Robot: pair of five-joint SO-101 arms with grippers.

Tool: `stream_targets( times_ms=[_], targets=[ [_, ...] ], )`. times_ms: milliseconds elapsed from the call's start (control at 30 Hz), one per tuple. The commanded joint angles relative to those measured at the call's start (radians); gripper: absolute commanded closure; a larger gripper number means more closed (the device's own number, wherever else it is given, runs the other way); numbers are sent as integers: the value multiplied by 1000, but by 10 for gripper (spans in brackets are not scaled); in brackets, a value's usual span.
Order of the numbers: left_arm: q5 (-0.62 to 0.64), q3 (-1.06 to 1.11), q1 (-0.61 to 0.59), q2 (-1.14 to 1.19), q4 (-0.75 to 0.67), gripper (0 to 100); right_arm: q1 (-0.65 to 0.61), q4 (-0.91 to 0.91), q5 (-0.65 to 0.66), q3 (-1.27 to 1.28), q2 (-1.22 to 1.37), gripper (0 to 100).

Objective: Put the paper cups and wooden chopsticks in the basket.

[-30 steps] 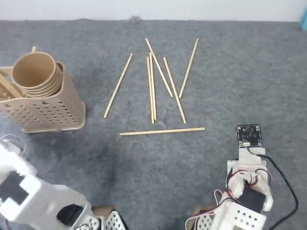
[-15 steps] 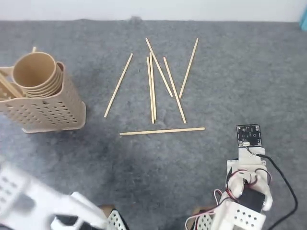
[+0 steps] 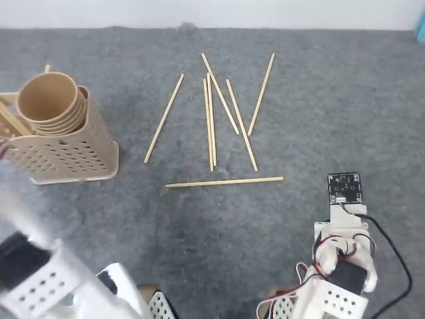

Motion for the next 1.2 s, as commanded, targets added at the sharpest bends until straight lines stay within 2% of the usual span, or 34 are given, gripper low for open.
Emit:
stream_targets(
  times_ms=[0,100,233,533,667,867,1000,1100,1167],
  targets=[
    [-89,174,97,-5,-330,988,12,7,15,-8,-16,991],
    [-250,346,141,-5,-488,988,12,7,15,-8,-16,991],
    [-288,470,149,-6,-520,988,12,7,15,-8,-16,991],
    [-293,460,109,6,-293,988,13,8,15,-8,-16,991],
    [-301,430,104,107,-315,988,13,8,15,-8,-16,991],
    [-339,329,29,333,-313,988,13,8,15,-8,-16,991],
    [-342,340,-6,379,-308,987,13,8,15,-8,-16,991],
    [-370,364,-12,367,-252,973,13,7,15,-8,-16,991],
    [-419,367,-6,353,-173,917,12,7,15,-8,-16,991]
  ],
)
